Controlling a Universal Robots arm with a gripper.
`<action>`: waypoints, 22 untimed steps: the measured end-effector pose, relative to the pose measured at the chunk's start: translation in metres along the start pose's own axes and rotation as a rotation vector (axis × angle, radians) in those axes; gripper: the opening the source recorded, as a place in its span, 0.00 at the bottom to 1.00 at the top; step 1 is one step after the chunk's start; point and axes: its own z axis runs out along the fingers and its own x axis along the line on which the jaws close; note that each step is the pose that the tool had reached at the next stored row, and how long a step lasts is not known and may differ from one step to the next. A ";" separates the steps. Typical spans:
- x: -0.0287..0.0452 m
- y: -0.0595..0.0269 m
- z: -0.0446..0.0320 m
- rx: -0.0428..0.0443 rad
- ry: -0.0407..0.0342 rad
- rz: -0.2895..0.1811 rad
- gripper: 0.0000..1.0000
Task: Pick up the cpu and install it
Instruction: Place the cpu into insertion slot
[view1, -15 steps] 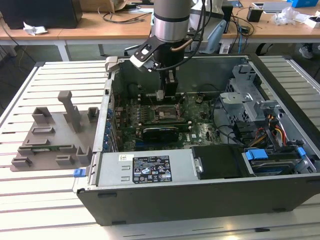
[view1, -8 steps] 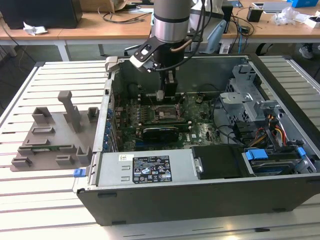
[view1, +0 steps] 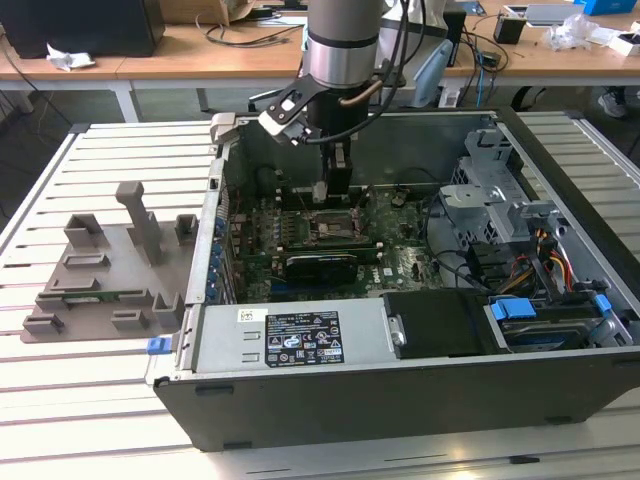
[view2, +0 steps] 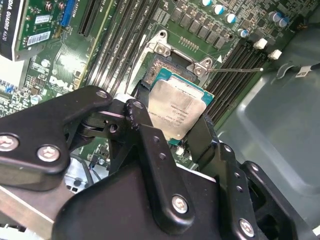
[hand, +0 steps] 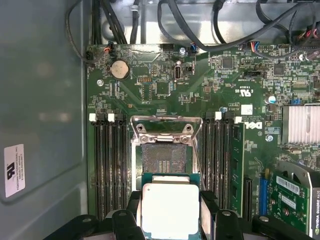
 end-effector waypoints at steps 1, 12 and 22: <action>0.0000 0.0000 0.0015 0.0000 -0.0002 0.000 0.55; -0.0003 0.0009 0.0128 0.0000 -0.0006 0.000 0.55; 0.0003 0.0052 0.0327 0.0004 -0.0018 0.002 0.55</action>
